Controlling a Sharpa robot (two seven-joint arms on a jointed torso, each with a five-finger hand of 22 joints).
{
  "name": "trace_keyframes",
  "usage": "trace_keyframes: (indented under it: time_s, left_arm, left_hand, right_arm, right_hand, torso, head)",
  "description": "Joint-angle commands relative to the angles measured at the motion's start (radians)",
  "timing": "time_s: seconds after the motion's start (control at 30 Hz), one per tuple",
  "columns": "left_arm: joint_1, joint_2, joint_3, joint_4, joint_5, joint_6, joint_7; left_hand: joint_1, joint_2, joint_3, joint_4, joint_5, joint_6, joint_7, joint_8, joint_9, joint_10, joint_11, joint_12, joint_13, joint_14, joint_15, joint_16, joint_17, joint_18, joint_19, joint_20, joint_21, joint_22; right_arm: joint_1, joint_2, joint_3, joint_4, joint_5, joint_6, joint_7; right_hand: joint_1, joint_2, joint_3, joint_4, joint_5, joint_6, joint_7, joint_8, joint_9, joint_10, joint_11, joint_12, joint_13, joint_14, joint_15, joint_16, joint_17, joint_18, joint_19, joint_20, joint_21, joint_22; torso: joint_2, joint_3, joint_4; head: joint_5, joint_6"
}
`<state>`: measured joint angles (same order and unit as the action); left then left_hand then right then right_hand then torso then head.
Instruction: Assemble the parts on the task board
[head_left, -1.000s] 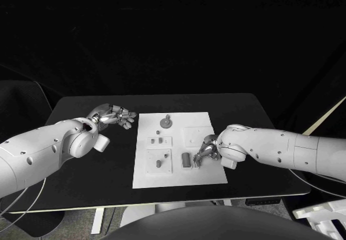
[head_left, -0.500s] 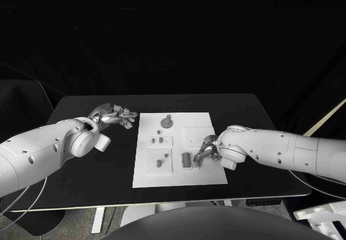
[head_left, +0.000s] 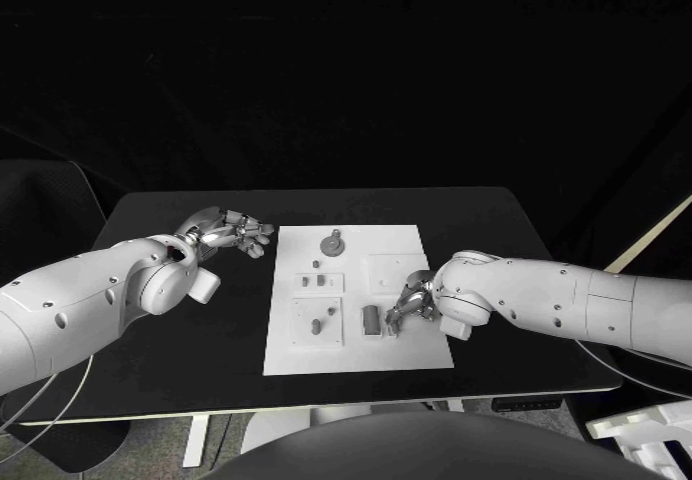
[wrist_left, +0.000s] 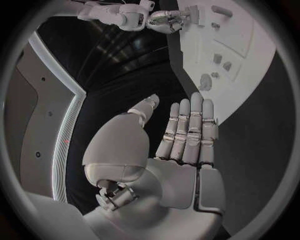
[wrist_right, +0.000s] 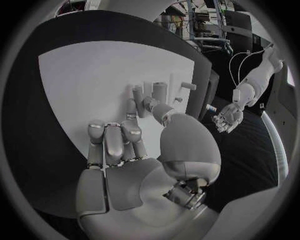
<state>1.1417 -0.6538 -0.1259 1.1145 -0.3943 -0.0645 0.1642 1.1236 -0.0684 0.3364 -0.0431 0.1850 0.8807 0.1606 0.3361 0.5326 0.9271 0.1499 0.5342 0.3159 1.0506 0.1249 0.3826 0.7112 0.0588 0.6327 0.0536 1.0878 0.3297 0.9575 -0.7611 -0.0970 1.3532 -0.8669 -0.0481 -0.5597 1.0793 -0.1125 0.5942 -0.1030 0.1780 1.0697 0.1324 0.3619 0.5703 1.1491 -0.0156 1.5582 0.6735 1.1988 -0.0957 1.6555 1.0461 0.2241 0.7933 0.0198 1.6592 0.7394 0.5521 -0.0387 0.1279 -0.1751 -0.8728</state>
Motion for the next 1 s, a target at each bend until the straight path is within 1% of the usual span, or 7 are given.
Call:
trace_keyframes:
  time_s: [0.03, 0.2, 0.33, 0.63, 1.0]
  left_arm:
    - [0.001, 0.001, 0.001, 0.002, -0.002, 0.011, 0.007]
    - [0.001, 0.001, 0.001, 0.002, -0.002, 0.011, 0.007]
    - [0.001, 0.001, 0.001, 0.002, -0.002, 0.011, 0.006]
    - [0.001, 0.001, 0.001, 0.002, -0.002, 0.011, 0.006]
    - [0.001, 0.000, 0.001, 0.002, -0.002, 0.010, 0.005]
  left_hand:
    - [-0.010, 0.000, 0.002, 0.005, 0.003, -0.002, -0.001, 0.002, 0.001, 0.008, 0.000, -0.005, 0.002, 0.006, 0.000, -0.003, 0.001, 0.017, 0.003, -0.001, 0.002, 0.001]
    - [-0.010, 0.000, 0.003, 0.005, 0.003, -0.002, -0.001, 0.002, 0.001, 0.008, 0.000, -0.005, 0.002, 0.007, 0.000, -0.004, 0.001, 0.017, 0.003, -0.001, 0.002, 0.001]
    - [-0.010, 0.000, 0.003, 0.005, 0.003, -0.002, -0.001, 0.002, 0.001, 0.008, 0.000, -0.005, 0.002, 0.007, 0.000, -0.004, 0.001, 0.017, 0.003, -0.001, 0.002, 0.001]
    - [-0.010, 0.000, 0.003, 0.005, 0.003, -0.002, -0.001, 0.002, 0.001, 0.008, 0.000, -0.006, 0.002, 0.007, 0.000, -0.004, 0.001, 0.017, 0.003, -0.001, 0.002, 0.001]
    - [-0.009, 0.000, 0.003, 0.005, 0.003, -0.002, -0.001, 0.002, 0.001, 0.008, 0.000, -0.006, 0.002, 0.007, 0.000, -0.004, 0.001, 0.017, 0.003, -0.001, 0.002, 0.001]
  right_arm:
    - [-0.004, 0.004, -0.001, 0.007, 0.008, 0.023, 0.016]
    - [-0.005, 0.001, -0.001, 0.008, 0.008, 0.017, 0.022]
    - [-0.005, 0.000, -0.001, 0.009, 0.008, 0.016, 0.029]
    - [-0.006, -0.002, -0.001, 0.011, 0.009, 0.014, 0.041]
    - [-0.006, -0.004, -0.001, 0.007, 0.011, 0.014, 0.045]
  right_hand:
    - [-0.027, -0.011, 0.001, -0.005, 0.004, -0.004, 0.005, -0.005, -0.001, -0.003, 0.000, -0.006, 0.001, -0.004, -0.005, 0.078, 0.000, 0.016, -0.002, 0.005, 0.130, 0.001]
    - [-0.079, -0.033, -0.021, 0.001, 0.003, -0.008, 0.006, -0.008, -0.001, -0.009, 0.002, -0.007, 0.003, -0.008, -0.003, 0.076, 0.000, 0.014, -0.005, 0.006, 0.128, 0.001]
    - [-0.107, -0.041, -0.034, 0.004, 0.003, -0.010, 0.006, -0.009, -0.002, -0.011, 0.003, -0.007, 0.004, -0.010, -0.003, 0.076, 0.000, 0.013, -0.007, 0.006, 0.127, 0.001]
    - [-0.133, -0.047, -0.047, 0.005, 0.003, -0.011, 0.006, -0.010, -0.002, -0.013, 0.004, -0.008, 0.004, -0.012, -0.002, 0.075, 0.000, 0.013, -0.009, 0.005, 0.126, 0.001]
    - [-0.136, -0.047, -0.048, 0.005, 0.003, -0.011, 0.006, -0.010, -0.002, -0.014, 0.004, -0.009, 0.004, -0.013, -0.002, 0.074, 0.000, 0.013, -0.009, 0.005, 0.126, 0.001]
  torso:
    - [0.000, 0.0004, -0.0002]
    - [0.000, 0.0003, -0.0003]
    - [0.000, 0.0004, -0.0003]
    - [0.000, 0.0006, -0.0005]
    - [0.000, -0.0002, -0.0001]
  head:
    - [0.000, 0.000]
    - [0.000, 0.000]
    - [-0.001, 0.000]
    - [0.000, 0.000]
    - [0.000, 0.000]
